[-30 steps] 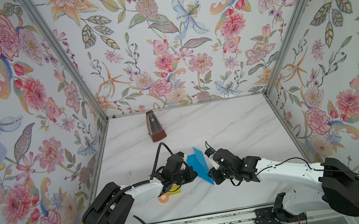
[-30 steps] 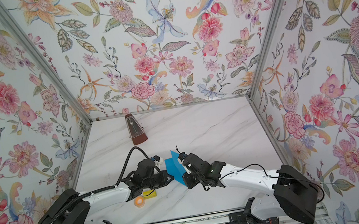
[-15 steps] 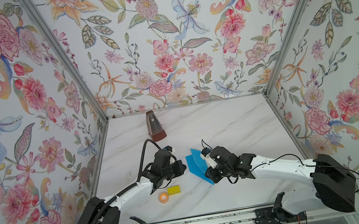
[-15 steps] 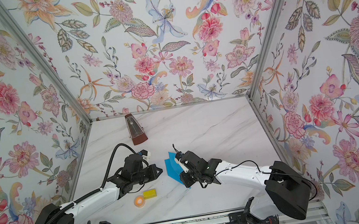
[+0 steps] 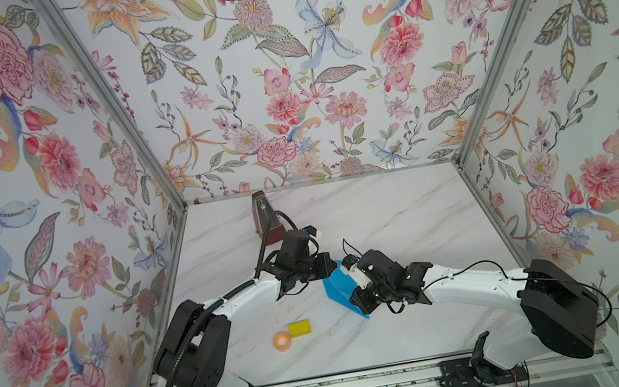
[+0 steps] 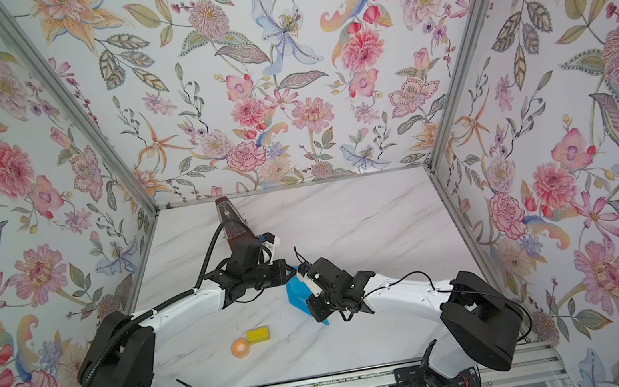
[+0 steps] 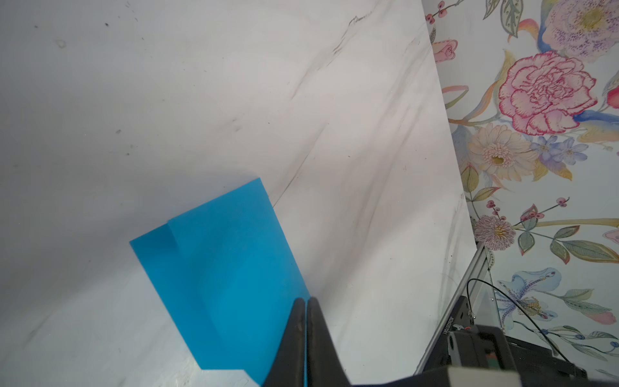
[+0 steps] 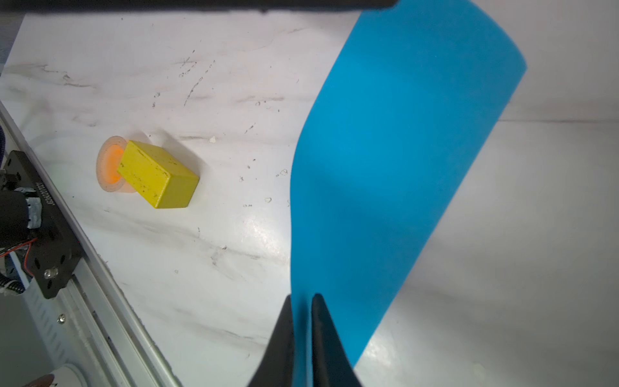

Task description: Fold a paper plane with a square sheet of paper (fold left side to right side)

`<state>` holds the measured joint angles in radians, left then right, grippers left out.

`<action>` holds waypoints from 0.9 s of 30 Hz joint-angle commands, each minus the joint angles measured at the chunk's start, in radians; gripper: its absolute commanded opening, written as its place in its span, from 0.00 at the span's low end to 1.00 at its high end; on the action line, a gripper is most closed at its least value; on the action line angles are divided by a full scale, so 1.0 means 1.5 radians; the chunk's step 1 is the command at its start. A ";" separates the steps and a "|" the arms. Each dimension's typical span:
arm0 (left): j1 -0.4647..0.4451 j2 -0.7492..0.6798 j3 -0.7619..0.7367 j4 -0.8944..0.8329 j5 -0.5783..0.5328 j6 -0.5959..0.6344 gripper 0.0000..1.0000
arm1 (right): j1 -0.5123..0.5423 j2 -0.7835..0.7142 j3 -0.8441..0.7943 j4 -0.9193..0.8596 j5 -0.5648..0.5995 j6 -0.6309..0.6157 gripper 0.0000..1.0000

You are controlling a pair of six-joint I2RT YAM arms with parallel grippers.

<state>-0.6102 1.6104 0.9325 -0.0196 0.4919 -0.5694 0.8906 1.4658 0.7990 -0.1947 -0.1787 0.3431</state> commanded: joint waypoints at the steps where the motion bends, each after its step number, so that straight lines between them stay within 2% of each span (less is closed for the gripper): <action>1: -0.004 0.062 0.034 -0.047 0.008 0.048 0.07 | -0.008 0.021 0.020 0.013 -0.022 -0.013 0.13; 7: -0.005 0.145 0.060 -0.063 0.015 0.074 0.05 | -0.016 0.020 0.017 0.013 -0.019 -0.006 0.20; 16: -0.005 0.179 0.060 -0.086 -0.005 0.095 0.05 | -0.026 -0.002 0.003 0.014 -0.025 -0.003 0.21; 23: -0.003 0.189 0.062 -0.091 -0.009 0.101 0.04 | -0.027 -0.005 0.002 0.009 -0.032 -0.003 0.18; 27: -0.003 0.191 0.064 -0.096 -0.013 0.106 0.04 | -0.028 -0.006 -0.001 0.010 -0.034 -0.005 0.12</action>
<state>-0.6098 1.8698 1.0161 -0.1165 0.4938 -0.4377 0.8547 1.4769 0.8062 -0.1818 -0.2207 0.3435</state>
